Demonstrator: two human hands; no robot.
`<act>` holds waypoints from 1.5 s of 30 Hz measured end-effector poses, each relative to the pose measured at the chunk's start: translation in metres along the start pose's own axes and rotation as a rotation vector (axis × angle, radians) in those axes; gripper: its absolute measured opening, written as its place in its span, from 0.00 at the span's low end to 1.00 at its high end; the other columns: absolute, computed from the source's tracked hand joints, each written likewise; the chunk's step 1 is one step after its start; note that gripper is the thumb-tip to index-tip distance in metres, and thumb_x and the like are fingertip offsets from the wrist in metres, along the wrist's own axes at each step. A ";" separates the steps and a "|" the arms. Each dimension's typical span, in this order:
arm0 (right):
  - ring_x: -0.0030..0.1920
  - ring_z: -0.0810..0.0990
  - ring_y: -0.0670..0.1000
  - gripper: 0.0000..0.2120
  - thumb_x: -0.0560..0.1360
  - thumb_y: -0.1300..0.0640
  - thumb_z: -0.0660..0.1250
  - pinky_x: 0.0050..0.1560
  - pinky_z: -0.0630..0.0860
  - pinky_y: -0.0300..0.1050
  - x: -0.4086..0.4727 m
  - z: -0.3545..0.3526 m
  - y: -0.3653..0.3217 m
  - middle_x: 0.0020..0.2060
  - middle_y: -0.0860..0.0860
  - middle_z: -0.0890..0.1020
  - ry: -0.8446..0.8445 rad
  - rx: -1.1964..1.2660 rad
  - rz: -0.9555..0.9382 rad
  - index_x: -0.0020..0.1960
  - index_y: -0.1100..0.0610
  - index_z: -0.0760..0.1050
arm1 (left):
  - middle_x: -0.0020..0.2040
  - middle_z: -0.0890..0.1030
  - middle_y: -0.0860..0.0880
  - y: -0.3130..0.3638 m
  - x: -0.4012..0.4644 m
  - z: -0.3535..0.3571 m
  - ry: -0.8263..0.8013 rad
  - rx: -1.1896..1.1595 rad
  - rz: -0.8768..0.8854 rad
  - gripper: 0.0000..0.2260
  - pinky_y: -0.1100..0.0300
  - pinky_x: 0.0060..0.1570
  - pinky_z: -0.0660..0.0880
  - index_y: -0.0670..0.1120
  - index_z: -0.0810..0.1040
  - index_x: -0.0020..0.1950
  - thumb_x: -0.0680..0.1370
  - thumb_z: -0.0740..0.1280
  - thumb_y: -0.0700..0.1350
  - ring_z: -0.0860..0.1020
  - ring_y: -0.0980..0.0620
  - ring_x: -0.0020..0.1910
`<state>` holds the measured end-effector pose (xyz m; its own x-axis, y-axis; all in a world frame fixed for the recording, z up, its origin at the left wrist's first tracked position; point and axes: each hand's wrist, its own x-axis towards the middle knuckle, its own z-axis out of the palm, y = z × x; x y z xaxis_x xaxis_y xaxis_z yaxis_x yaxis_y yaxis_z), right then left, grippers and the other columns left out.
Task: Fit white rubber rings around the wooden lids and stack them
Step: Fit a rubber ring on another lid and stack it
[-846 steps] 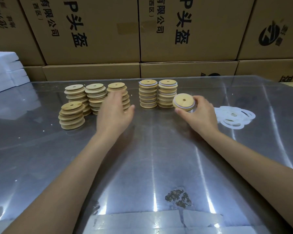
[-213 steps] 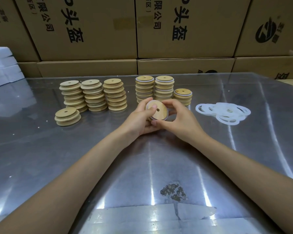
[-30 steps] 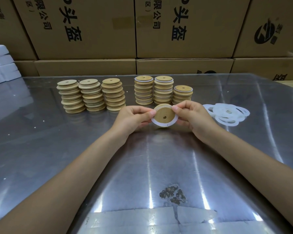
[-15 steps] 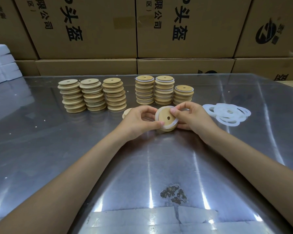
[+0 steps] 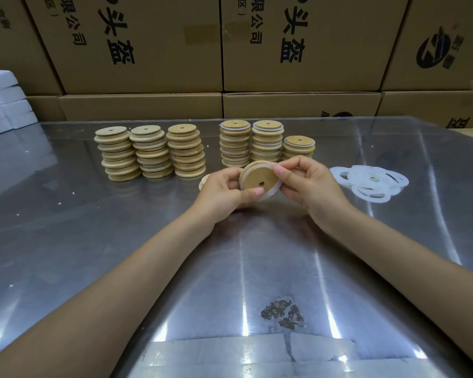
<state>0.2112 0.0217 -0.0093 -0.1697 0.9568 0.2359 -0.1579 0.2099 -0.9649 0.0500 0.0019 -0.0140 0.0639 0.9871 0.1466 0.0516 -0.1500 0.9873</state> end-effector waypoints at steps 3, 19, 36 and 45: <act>0.40 0.81 0.44 0.05 0.75 0.59 0.68 0.44 0.79 0.42 0.000 0.001 -0.001 0.36 0.47 0.84 0.033 -0.189 -0.156 0.41 0.52 0.76 | 0.45 0.81 0.45 0.002 -0.001 0.003 0.016 0.032 0.047 0.11 0.65 0.41 0.77 0.43 0.76 0.51 0.72 0.72 0.34 0.79 0.54 0.42; 0.44 0.84 0.46 0.06 0.75 0.63 0.67 0.47 0.80 0.43 -0.002 0.011 0.001 0.44 0.51 0.85 0.006 -0.213 -0.258 0.41 0.56 0.76 | 0.43 0.77 0.44 -0.001 0.000 0.007 0.043 0.239 0.162 0.15 0.46 0.37 0.76 0.39 0.75 0.53 0.70 0.75 0.39 0.74 0.49 0.40; 0.36 0.80 0.40 0.06 0.76 0.60 0.67 0.36 0.77 0.34 -0.005 0.012 -0.002 0.32 0.45 0.83 0.038 -0.148 -0.180 0.40 0.56 0.74 | 0.47 0.78 0.45 -0.003 0.000 0.006 0.043 -0.039 0.055 0.13 0.48 0.52 0.75 0.43 0.73 0.55 0.72 0.72 0.37 0.76 0.49 0.48; 0.40 0.81 0.45 0.07 0.77 0.59 0.66 0.47 0.80 0.42 -0.003 0.010 0.001 0.35 0.49 0.83 0.050 -0.144 -0.080 0.40 0.55 0.75 | 0.52 0.78 0.42 -0.004 0.001 0.004 0.014 -0.157 0.001 0.16 0.46 0.52 0.76 0.42 0.72 0.59 0.73 0.71 0.37 0.78 0.46 0.52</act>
<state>0.2019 0.0167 -0.0104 -0.1127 0.9441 0.3099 -0.0270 0.3088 -0.9507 0.0536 0.0031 -0.0176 0.0495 0.9879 0.1472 -0.1054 -0.1414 0.9843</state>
